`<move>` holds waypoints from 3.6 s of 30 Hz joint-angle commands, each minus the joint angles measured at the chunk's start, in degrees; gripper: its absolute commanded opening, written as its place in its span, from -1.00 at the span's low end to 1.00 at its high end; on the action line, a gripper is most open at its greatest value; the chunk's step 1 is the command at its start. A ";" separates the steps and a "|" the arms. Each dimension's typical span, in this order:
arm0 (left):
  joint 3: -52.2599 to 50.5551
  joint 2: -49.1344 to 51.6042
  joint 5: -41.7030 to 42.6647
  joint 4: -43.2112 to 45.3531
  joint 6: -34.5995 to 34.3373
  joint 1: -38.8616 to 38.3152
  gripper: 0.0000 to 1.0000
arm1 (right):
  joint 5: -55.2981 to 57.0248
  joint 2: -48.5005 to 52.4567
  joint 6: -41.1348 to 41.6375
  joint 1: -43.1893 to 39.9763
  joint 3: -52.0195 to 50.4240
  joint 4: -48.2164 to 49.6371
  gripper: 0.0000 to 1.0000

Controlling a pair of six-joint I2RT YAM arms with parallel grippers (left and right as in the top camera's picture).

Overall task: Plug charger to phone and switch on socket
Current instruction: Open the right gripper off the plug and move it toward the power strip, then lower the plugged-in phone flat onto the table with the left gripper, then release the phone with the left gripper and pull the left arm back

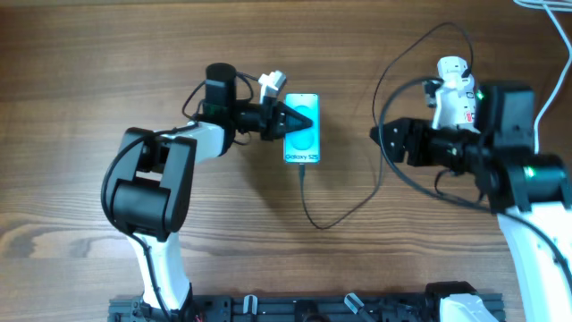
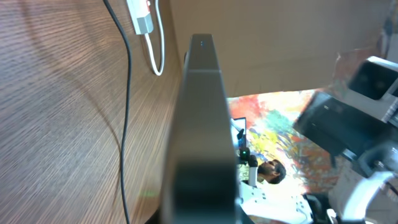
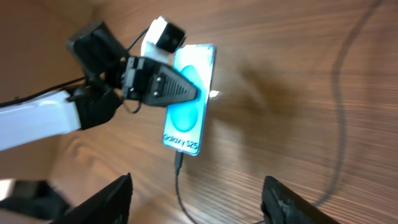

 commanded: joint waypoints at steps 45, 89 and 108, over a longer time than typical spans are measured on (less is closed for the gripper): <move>53.62 2.84 -57.57 -96.96 33.51 -11.80 -0.92 | 24.24 -19.56 9.92 -0.24 0.61 -11.30 0.97; 19.93 11.34 -37.86 -55.84 34.38 -4.26 -0.16 | 24.26 -18.34 12.90 -0.24 0.39 -11.69 0.99; 19.93 11.34 -43.65 -62.27 34.40 -4.26 0.00 | 24.24 -9.70 12.85 -0.24 0.39 -12.50 0.99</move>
